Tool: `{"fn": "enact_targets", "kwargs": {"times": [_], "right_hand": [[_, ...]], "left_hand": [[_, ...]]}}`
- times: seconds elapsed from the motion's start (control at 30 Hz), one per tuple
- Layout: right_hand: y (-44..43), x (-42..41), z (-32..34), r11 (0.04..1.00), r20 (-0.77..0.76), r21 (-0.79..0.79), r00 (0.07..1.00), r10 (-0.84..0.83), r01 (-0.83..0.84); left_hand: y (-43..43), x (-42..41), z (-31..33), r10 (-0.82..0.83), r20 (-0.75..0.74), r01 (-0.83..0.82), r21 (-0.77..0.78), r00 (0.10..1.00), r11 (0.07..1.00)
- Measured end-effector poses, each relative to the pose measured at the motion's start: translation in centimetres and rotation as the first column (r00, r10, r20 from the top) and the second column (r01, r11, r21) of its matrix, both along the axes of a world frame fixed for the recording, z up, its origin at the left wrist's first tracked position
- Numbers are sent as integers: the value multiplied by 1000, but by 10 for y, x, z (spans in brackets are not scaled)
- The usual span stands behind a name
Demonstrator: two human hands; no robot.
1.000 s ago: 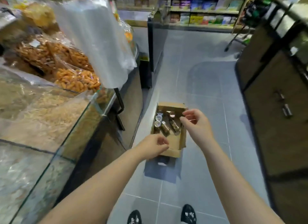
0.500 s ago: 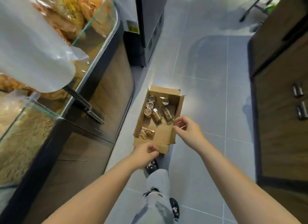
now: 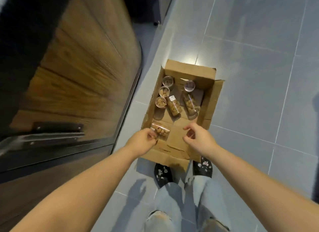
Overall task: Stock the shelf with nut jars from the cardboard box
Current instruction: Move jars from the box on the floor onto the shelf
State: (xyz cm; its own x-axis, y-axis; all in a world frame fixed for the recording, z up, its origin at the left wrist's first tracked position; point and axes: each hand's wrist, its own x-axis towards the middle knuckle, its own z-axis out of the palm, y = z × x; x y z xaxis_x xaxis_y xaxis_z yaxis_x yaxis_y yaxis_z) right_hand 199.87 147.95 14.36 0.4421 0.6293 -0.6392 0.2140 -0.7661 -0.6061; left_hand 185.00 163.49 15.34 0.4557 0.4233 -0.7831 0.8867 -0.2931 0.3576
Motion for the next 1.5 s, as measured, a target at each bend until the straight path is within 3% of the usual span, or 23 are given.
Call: {"fn": "enact_targets", "kwargs": {"times": [0.2,0.33,0.43,0.5,0.6,0.7,0.83,0.9,1.0,1.07,1.13,1.2,1.5], "right_hand": [[33,6,-169,988,68,-14,986,152,-151],[61,-10,-257,980,82,-20,976,201,-200],[82,-24,-306,991,70,14,989,130,-131],[96,-30,-333,991,70,47,990,124,-128],[120,-34,-365,960,90,51,959,270,-275],[141,-37,-386,920,12,13,920,391,-391],[145,-38,-400,894,3,-45,894,447,-447],[137,-32,-390,936,16,-20,936,353,-352],[111,-25,-354,994,77,57,993,84,-88],[85,-22,-319,991,136,122,988,-77,60],[60,-20,-278,960,143,199,963,-227,196],[38,-16,-233,922,160,236,924,-348,306],[-24,-26,3,747,128,339,759,-638,571]], "left_hand": [[-6,13,-160,-229,-183,249,95,956,964],[-12,8,-235,-466,-292,515,119,835,849],[-10,3,-265,-563,-335,640,197,756,743],[-6,-3,-279,-580,-378,680,229,722,697],[-2,-11,-293,-574,-420,699,256,703,668],[-5,-12,-304,-568,-462,709,223,681,669],[1,-12,-309,-503,-382,609,236,775,758],[4,-13,-305,-490,-327,572,236,808,786],[-4,-15,-289,-448,-237,496,216,862,841],[-15,-13,-270,-318,-158,344,179,935,922],[-23,-10,-243,-145,-93,157,141,985,977],[-28,-5,-210,-69,-36,73,134,997,988],[-41,14,23,-101,186,54,244,977,968]]}}
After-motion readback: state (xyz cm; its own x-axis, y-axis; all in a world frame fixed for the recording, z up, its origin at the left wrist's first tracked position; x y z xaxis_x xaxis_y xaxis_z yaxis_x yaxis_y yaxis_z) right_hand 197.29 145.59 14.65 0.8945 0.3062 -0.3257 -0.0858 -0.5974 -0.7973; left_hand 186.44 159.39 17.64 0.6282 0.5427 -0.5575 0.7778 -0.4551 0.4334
